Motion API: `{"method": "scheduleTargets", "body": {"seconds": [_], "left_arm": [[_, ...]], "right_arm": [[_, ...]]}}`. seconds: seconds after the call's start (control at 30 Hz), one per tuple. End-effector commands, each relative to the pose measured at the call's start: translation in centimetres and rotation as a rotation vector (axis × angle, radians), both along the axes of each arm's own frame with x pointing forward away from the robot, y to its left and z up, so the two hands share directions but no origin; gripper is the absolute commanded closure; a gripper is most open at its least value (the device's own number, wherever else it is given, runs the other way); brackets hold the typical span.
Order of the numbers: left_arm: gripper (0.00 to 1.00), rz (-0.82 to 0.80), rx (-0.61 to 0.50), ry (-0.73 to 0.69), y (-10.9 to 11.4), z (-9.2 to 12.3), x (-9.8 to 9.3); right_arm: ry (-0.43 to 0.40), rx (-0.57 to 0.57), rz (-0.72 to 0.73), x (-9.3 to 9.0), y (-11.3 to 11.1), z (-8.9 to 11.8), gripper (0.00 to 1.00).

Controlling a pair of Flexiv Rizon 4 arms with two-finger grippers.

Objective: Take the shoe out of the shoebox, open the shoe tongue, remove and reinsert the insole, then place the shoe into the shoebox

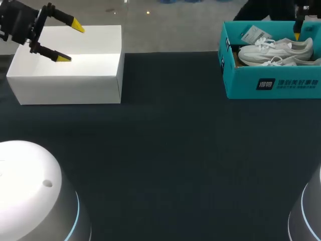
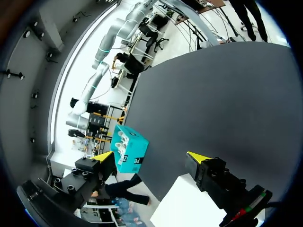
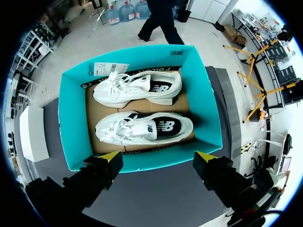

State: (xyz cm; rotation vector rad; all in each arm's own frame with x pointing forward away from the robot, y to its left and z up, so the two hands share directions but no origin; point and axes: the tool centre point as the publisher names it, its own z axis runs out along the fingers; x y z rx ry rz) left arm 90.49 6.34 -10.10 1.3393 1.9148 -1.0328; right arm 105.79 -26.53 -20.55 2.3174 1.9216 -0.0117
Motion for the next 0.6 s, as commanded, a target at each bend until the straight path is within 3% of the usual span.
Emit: {"method": "scheduleTargets", "body": {"seconds": [0.03,0.1,0.17,0.6], "left_arm": [[0.00,0.676,0.087,0.284,0.5,-0.7,0.8],[0.00,0.812,0.089,0.375,1.0,-1.3,1.8],[0.00,0.843,0.105,0.388,1.0,-1.7,2.5],[0.00,0.843,0.105,0.388,1.0,-1.7,2.5]], "right_arm": [[-0.020,-0.002,0.002,-0.4,0.0,-0.1,0.00],[-0.020,-0.002,0.002,-0.4,0.0,-0.1,0.00],[-0.020,-0.002,0.002,-0.4,0.0,-0.1,0.00],[-0.020,-0.002,0.002,-0.4,0.0,-0.1,0.00]]}}
